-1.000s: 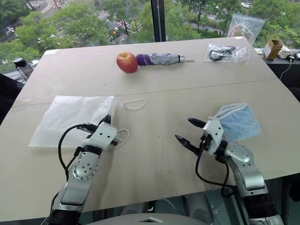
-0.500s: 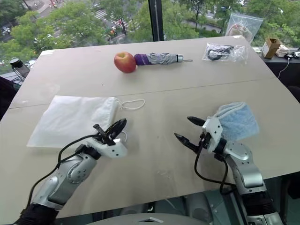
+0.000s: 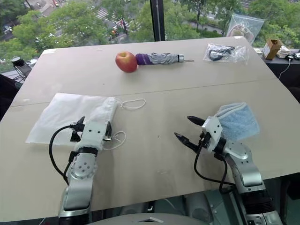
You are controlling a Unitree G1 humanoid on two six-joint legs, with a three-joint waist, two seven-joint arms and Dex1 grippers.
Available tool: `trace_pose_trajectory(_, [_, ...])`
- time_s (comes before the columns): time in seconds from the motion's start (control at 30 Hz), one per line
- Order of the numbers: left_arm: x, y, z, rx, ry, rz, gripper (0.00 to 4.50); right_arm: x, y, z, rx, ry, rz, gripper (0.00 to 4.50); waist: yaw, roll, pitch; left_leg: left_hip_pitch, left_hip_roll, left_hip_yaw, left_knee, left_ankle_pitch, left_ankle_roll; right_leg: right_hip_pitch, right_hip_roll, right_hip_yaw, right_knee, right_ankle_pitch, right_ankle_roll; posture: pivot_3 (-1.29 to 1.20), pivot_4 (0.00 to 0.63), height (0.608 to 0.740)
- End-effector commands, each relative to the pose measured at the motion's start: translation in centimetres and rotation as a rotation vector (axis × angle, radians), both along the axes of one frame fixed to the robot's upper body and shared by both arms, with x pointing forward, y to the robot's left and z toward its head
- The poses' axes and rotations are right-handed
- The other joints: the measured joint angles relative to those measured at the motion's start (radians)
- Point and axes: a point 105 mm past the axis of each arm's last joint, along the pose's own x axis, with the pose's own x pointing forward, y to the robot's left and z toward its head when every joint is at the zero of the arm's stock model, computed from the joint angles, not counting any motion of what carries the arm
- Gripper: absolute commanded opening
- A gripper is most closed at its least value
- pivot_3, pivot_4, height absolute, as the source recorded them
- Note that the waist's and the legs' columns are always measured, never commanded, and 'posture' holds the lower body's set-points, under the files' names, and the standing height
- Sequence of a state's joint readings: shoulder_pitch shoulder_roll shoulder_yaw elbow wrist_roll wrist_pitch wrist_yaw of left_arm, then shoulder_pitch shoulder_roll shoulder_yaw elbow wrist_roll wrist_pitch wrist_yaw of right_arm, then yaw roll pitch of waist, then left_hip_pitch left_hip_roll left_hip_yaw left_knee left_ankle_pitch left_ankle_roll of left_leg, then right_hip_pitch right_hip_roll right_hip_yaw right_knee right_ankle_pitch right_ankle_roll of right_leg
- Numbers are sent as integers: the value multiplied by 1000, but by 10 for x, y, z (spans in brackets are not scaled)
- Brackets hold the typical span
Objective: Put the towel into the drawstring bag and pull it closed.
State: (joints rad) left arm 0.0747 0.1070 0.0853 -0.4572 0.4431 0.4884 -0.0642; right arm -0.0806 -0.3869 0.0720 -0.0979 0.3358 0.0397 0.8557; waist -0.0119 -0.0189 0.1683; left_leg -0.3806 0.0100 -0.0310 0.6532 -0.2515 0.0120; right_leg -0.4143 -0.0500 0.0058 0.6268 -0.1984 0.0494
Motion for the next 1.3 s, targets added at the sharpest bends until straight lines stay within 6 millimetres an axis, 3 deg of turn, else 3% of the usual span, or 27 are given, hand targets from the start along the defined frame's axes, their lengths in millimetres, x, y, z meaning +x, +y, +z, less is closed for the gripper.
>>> trace_pose_trajectory(0.03, [2,-13,9,-27,19,-62,4412,2,2,9,4,-38,20,4500,-3,0,0,0,0,0,0,0,0,0,0,0,0,0,0,0,150,740])
trace_pose_trajectory(0.37, [-6,9,8,67,71,80,4412,2,2,10,5,-42,14,4500,-1,0,0,0,0,0,0,0,0,0,0,1,-1,0,0,0,150,740])
trace_pose_trajectory(0.43, [-6,14,8,71,71,99,3878,2,2,10,6,-42,12,4500,-1,0,0,0,0,0,0,0,0,0,0,1,-1,0,0,0,150,740])
trace_pose_trajectory(0.47, [-6,14,8,67,76,96,3857,1,2,10,7,-42,11,4500,-1,0,0,0,0,0,0,0,0,0,0,1,-1,0,0,0,150,740])
trace_pose_trajectory(0.53, [-4,12,9,46,65,82,3081,1,2,10,7,-43,11,4500,-1,0,0,0,0,0,0,0,0,0,0,1,-1,0,0,0,150,740])
trace_pose_trajectory(0.73, [-6,12,9,55,62,74,90,1,1,9,5,-43,8,4500,0,0,0,-1,0,1,0,0,0,0,-1,1,-1,0,0,0,150,740])
trace_pose_trajectory(0.97, [1,2,32,94,-84,-56,38,3,3,10,9,-47,9,4500,2,-1,0,0,0,0,0,0,0,0,-1,1,-1,0,-1,0,150,740])
trace_pose_trajectory(1.17, [5,-24,58,141,-181,-407,38,4,4,13,13,-54,14,4500,1,-1,1,0,0,1,0,0,0,0,-1,1,-1,1,-3,0,150,740])
trace_pose_trajectory(1.3, [4,-25,73,67,-180,-600,38,7,4,16,11,-64,16,4500,1,0,1,0,0,2,0,0,0,0,-1,2,-1,1,-3,0,150,740])
